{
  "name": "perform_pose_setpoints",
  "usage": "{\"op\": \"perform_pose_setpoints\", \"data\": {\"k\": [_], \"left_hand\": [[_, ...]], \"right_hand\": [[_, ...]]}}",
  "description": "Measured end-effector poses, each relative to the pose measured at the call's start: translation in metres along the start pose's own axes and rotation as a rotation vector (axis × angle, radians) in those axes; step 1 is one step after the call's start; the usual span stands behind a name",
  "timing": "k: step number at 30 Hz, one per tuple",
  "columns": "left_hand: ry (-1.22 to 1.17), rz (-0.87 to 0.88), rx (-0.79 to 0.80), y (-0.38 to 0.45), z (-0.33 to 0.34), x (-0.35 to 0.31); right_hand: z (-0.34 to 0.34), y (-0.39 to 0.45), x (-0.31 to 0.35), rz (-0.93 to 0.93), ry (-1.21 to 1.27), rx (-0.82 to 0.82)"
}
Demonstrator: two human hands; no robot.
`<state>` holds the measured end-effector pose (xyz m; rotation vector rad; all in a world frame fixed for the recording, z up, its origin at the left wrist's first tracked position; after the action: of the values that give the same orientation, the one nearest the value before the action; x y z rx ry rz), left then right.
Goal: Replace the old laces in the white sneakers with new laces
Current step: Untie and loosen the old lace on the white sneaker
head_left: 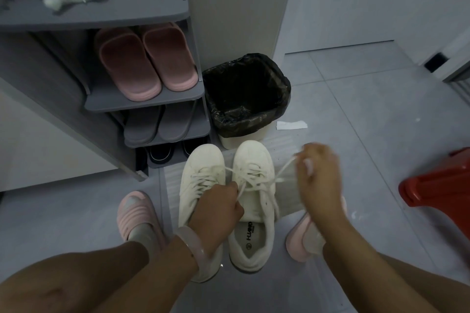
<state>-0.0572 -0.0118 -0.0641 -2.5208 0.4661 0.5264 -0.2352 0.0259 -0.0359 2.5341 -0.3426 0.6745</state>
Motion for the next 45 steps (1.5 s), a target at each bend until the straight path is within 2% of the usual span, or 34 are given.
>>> {"op": "perform_pose_setpoints", "data": {"k": [1, 2, 3, 5, 7, 8, 9, 11, 13, 16, 21, 23, 24, 25, 28, 29, 31, 34, 38, 43, 45], "left_hand": [[0.008, 0.001, 0.0, 0.0, 0.0, 0.0], [0.011, 0.002, -0.001, 0.0, 0.0, -0.001], [0.006, 0.002, 0.002, 0.0, 0.0, -0.001], [-0.01, -0.003, 0.009, 0.001, 0.001, -0.001], [-0.022, -0.009, 0.005, 0.0, 0.0, -0.001], [-0.026, -0.008, -0.001, 0.0, 0.0, -0.001], [-0.029, -0.005, -0.004, 0.0, 0.0, -0.001], [-0.034, 0.007, -0.01, -0.001, 0.0, -0.001], [-0.035, 0.014, -0.01, -0.001, 0.001, 0.0], [-0.036, 0.021, -0.012, 0.001, 0.001, 0.001], [0.008, 0.015, -0.008, 0.003, 0.003, 0.002], [-0.002, 0.016, -0.014, 0.003, 0.003, 0.002], [-0.009, 0.022, -0.023, 0.002, 0.002, 0.002], [-0.015, 0.02, -0.031, 0.001, 0.001, 0.001], [-0.086, 0.008, -0.098, 0.002, -0.006, -0.004], [-0.112, 0.015, -0.136, 0.003, -0.009, -0.005], [-0.123, 0.039, -0.191, 0.007, -0.014, -0.008], [-0.153, 0.052, -0.207, 0.015, -0.013, -0.011], [-0.174, 0.025, -0.182, 0.025, -0.011, -0.011], [-0.113, 0.028, -0.059, 0.032, -0.007, -0.016], [-0.233, -0.037, 0.001, 0.032, -0.006, -0.016]], "right_hand": [[-0.014, 0.007, -0.008, 0.16, 0.047, -0.104], [-0.022, 0.011, -0.016, 0.278, 0.061, -0.13], [-0.024, 0.013, -0.019, 0.318, 0.052, -0.078], [-0.014, 0.011, -0.005, 0.143, 0.008, 0.142], [0.008, -0.005, 0.013, -0.175, -0.158, 0.351], [0.019, -0.015, 0.016, -0.278, -0.248, 0.428], [0.028, -0.022, 0.017, -0.333, -0.299, 0.475], [0.037, -0.028, 0.018, -0.329, -0.297, 0.522], [0.038, -0.027, 0.018, -0.323, -0.287, 0.514], [0.028, -0.015, 0.014, -0.282, -0.232, 0.359], [-0.043, 0.02, -0.018, 0.259, 0.046, -0.248], [-0.069, 0.03, -0.031, 0.412, 0.11, -0.41], [-0.072, 0.033, -0.035, 0.44, 0.117, -0.377], [-0.069, 0.035, -0.037, 0.434, 0.108, -0.261], [-0.031, 0.02, -0.029, 0.324, 0.018, 0.24], [-0.018, 0.01, -0.023, 0.292, -0.018, 0.373], [0.004, -0.01, -0.006, 0.225, -0.035, 0.535], [0.021, -0.036, 0.03, 0.117, 0.019, 0.56], [0.029, -0.066, 0.072, -0.142, -0.172, 0.523], [0.039, -0.084, 0.071, -0.26, -0.26, 0.549], [0.039, -0.082, 0.069, -0.268, -0.255, 0.518]]}}
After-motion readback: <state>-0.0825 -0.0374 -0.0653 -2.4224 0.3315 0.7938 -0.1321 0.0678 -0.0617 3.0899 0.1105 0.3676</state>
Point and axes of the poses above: each hand's wrist, its own y-axis towards the middle knuckle, its own z-axis out of the palm, x = y × z, the point moved 4 cm from there along y, towards the middle knuckle, and after that the axes turned 6 degrees about -z, right-handed, at the moved point
